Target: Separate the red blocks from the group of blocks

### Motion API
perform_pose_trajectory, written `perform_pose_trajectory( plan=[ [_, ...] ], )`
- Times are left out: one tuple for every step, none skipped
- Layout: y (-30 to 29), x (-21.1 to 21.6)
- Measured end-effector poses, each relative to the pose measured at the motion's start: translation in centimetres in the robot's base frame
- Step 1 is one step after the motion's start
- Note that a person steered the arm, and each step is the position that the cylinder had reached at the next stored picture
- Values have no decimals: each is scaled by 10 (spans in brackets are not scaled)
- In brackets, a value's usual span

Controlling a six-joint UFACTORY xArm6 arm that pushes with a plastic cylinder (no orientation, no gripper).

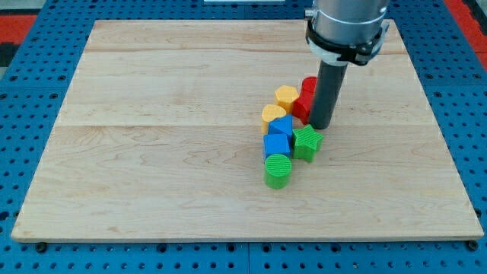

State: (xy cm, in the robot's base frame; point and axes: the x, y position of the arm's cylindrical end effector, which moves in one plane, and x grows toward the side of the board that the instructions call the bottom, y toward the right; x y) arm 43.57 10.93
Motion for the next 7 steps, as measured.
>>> perform_pose_trajectory(
  plan=[
    [0,-30],
    [-9,-60],
    [-16,-88],
    [-16,-70],
    [-24,-19],
    [-51,-3],
    [-81,-1]
  ],
)
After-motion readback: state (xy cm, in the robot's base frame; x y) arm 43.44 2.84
